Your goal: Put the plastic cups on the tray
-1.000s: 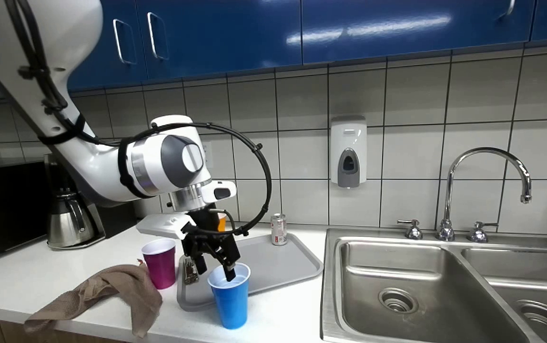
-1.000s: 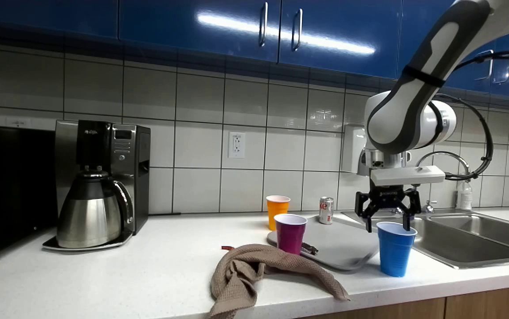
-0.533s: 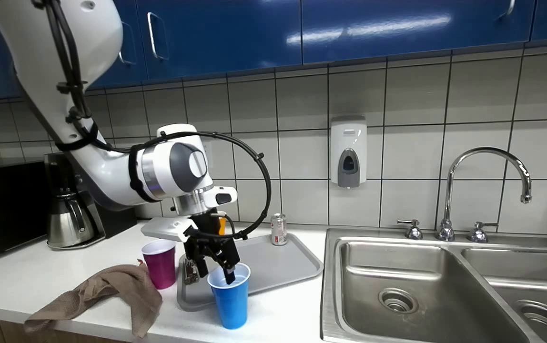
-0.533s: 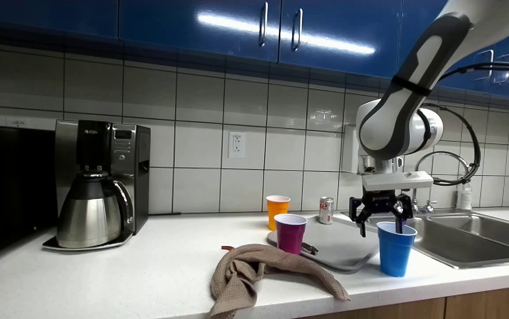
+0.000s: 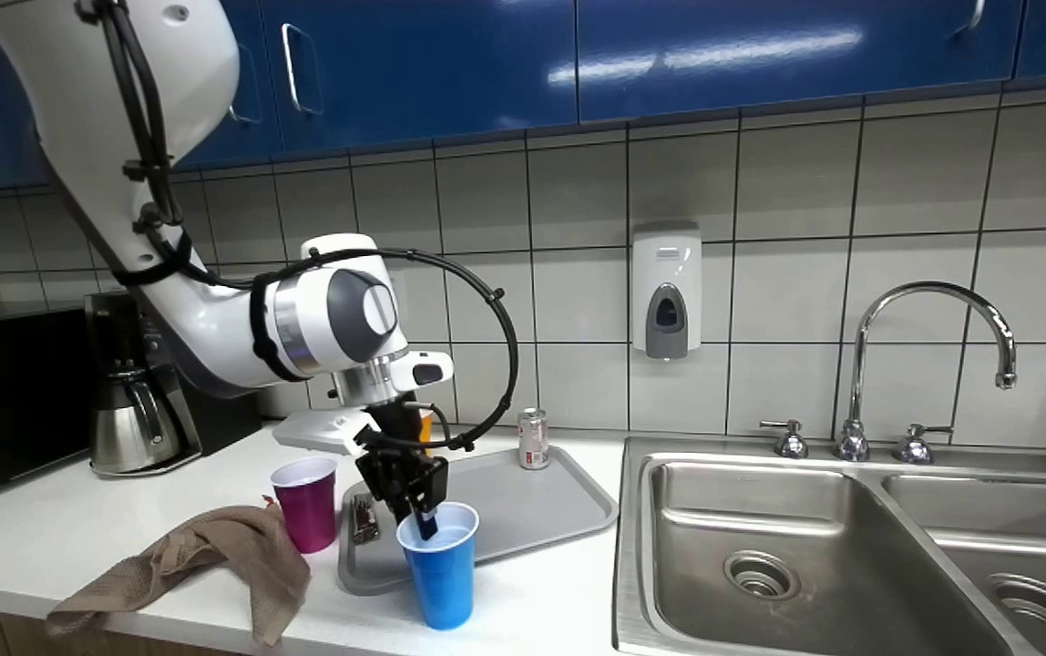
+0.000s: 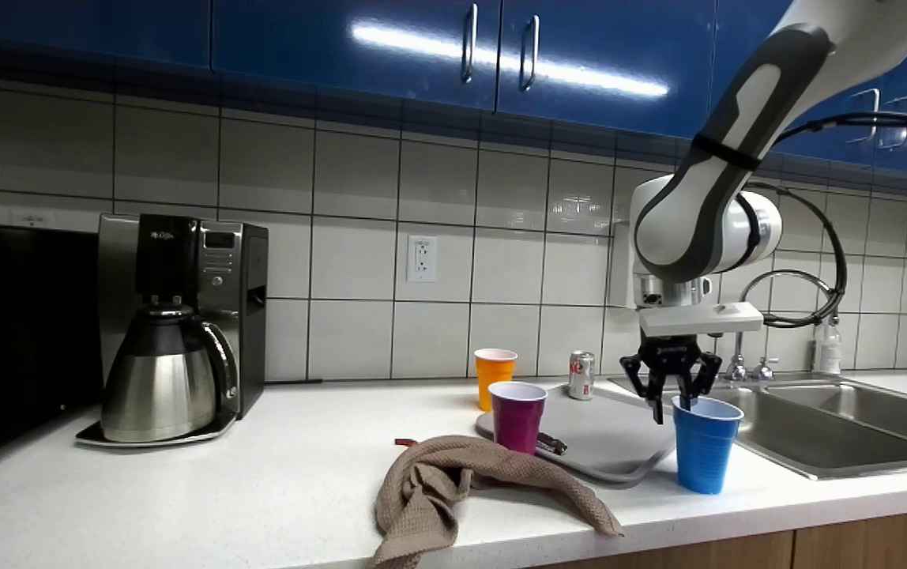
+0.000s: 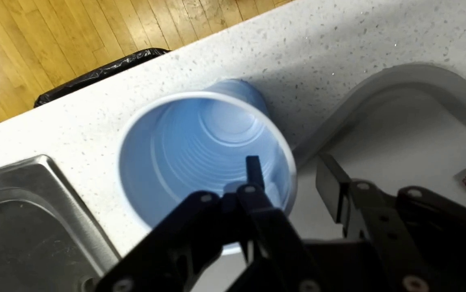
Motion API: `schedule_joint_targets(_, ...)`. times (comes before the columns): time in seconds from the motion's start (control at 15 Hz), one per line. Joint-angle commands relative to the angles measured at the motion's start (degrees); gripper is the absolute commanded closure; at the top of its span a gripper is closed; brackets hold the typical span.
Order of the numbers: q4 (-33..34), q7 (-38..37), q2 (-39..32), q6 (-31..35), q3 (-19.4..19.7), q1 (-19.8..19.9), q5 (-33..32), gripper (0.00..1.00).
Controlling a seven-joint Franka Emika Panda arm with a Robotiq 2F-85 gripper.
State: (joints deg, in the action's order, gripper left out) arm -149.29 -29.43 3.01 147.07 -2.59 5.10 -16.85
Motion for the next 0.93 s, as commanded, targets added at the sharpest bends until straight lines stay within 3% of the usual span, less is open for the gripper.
schedule_joint_targets(0.0,0.43,-1.4,0.1,0.08,0.85,-0.83,-0.77,0.9)
schedule_joint_targets(0.07,0.29,-1.42,0.21,0.04,0.89,-0.82,-0.84,0.99)
schedule_joint_targets(0.13,0.23,-0.91,0.53,-0.78,0.92,-0.9,-0.36,1.0)
schedule_joint_targets(0.4,-1.19,4.15,3.88,-4.27,1.04,-1.39,1.75,0.99)
schedule_joint_targets(0.87,-0.17,4.72,7.23,-6.55,0.34,-0.95,0.06,0.99)
